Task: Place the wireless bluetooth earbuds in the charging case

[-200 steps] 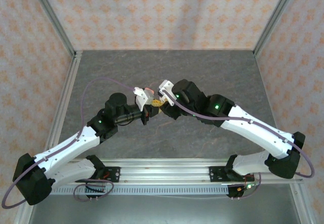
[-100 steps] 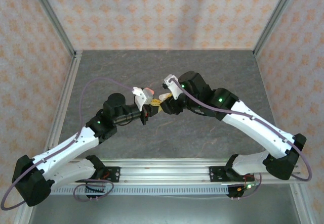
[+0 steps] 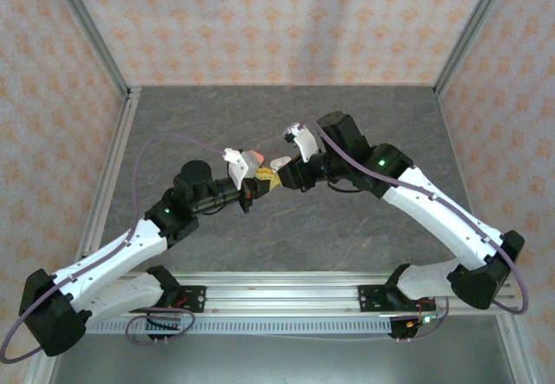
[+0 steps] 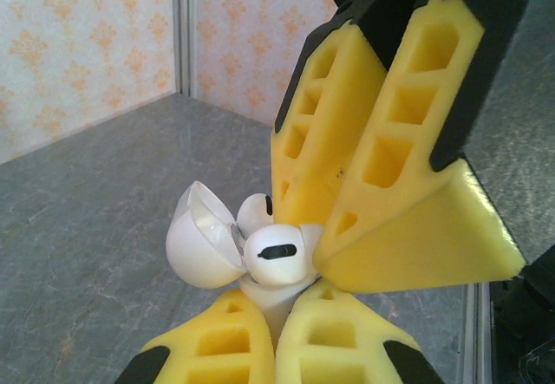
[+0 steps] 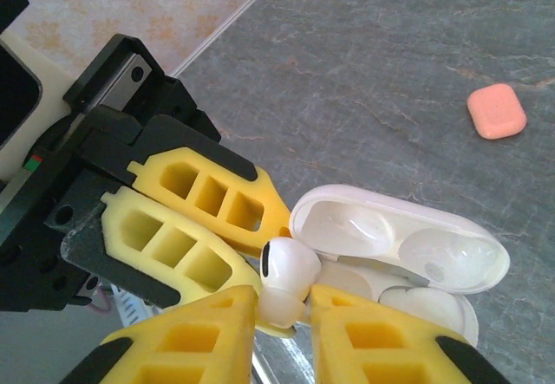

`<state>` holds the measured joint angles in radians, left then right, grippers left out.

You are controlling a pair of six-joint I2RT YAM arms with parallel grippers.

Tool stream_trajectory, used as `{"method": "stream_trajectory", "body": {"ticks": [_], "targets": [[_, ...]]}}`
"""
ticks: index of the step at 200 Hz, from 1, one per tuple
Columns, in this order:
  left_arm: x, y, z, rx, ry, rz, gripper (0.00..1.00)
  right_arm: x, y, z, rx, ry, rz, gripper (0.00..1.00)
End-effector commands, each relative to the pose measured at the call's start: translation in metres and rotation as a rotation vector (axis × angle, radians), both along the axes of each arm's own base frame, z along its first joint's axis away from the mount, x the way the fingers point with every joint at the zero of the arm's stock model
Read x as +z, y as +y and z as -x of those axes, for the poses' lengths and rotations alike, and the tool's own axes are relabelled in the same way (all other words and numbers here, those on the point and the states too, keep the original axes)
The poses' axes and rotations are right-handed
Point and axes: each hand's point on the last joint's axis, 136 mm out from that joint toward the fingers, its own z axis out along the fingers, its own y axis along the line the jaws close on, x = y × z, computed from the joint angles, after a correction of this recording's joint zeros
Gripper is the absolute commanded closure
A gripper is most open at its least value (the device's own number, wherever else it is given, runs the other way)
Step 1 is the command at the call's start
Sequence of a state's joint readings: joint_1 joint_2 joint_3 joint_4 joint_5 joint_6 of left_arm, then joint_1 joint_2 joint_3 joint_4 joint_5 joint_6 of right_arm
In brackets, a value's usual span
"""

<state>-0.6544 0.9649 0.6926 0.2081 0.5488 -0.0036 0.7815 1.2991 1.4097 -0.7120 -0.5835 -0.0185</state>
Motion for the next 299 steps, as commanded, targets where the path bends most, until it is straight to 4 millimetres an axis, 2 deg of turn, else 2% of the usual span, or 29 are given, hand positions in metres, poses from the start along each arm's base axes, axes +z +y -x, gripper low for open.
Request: {"method": "stream_trajectory", "body": {"ticks": [1, 60, 85, 112, 132, 174, 208, 299], "targets": [[0.02, 0.004, -0.001, 0.021, -0.058, 0.053, 1.0, 0.004, 0.006, 0.006, 0.039, 0.036, -0.025, 0.77], [0.019, 0.006, 0.0, 0.024, -0.059, 0.047, 1.0, -0.008, -0.005, -0.004, 0.007, 0.057, 0.014, 0.77], [0.017, 0.007, 0.0, 0.031, -0.059, 0.04, 1.0, -0.008, -0.01, -0.007, -0.011, 0.054, 0.005, 0.76], [0.016, 0.008, 0.0, 0.035, -0.056, 0.036, 1.0, -0.009, -0.011, -0.007, -0.014, 0.053, 0.001, 0.67], [0.016, 0.008, 0.0, 0.038, -0.057, 0.035, 1.0, -0.007, -0.011, -0.007, -0.014, 0.054, -0.007, 0.65], [0.015, 0.011, 0.0, 0.049, -0.056, 0.033, 1.0, 0.0, -0.014, -0.007, -0.033, 0.042, -0.024, 0.63], [0.015, 0.013, 0.001, 0.053, -0.057, 0.033, 1.0, -0.003, -0.016, -0.008, -0.044, 0.058, -0.028, 0.63], [0.014, 0.014, -0.001, 0.065, -0.057, 0.03, 1.0, 0.027, -0.016, 0.0, -0.047, 0.048, -0.123, 0.65]]}}
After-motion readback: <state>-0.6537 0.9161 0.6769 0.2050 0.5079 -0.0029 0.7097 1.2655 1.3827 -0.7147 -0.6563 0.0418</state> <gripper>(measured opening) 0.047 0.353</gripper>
